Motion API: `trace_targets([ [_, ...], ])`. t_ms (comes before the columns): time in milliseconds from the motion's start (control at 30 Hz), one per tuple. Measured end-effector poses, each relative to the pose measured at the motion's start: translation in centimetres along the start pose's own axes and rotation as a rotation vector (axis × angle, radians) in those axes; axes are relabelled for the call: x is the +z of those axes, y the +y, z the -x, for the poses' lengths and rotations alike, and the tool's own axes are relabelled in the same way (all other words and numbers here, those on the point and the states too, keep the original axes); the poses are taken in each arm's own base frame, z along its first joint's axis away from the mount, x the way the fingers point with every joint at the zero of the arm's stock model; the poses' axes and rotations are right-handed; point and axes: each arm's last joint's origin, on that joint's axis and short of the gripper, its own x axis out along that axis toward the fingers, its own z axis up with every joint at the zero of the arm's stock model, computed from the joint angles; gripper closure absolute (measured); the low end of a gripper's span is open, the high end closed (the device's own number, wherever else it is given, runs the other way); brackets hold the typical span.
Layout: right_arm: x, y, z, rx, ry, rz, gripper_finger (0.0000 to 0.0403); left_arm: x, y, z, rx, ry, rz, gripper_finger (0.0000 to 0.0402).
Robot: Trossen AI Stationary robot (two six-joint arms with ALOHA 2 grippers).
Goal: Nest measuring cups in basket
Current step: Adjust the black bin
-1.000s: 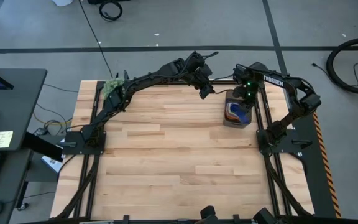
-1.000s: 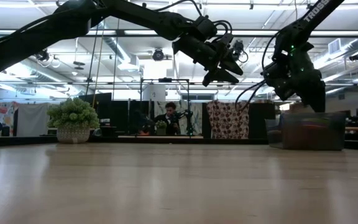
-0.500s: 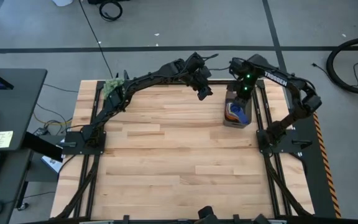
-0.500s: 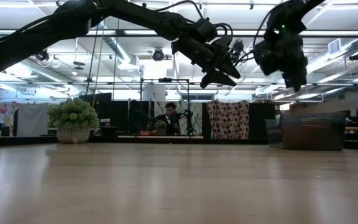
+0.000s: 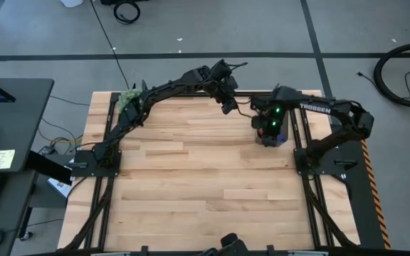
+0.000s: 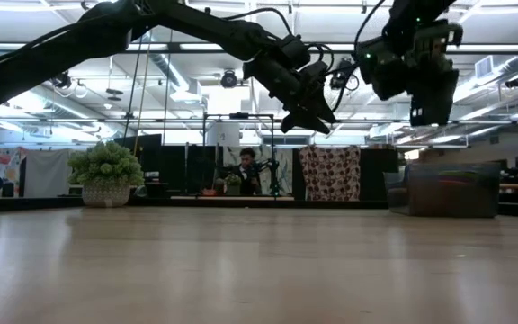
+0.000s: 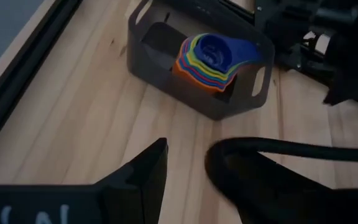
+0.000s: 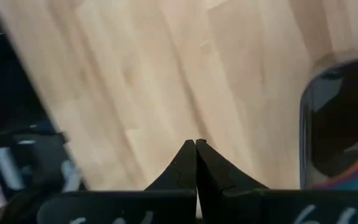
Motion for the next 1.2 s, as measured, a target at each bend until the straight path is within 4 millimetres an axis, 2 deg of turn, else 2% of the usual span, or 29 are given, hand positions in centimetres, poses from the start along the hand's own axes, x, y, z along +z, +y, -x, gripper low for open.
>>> trace_targets([
  [233,-0.3,-0.5,-4.2,-0.213,0.04,-0.042,0.0403,0.0,0.6,0.3,0.011,0.003,-0.035,0.0239],
  [533,-0.8,-2.1,-7.0,-0.337,0.005,-0.069,0.0403,0.0,0.8,0.4,0.015,0.001,-0.059,0.0239],
  [767,-1.4,-3.6,-7.4,-0.433,0.005,-0.111,0.0403,0.1,0.9,0.4,0.017,-0.008,-0.065,0.024],
  [1200,-2.1,-6.8,-6.5,-0.562,-0.016,-0.186,0.0403,0.5,0.9,0.4,0.02,-0.05,-0.081,0.0239],
])
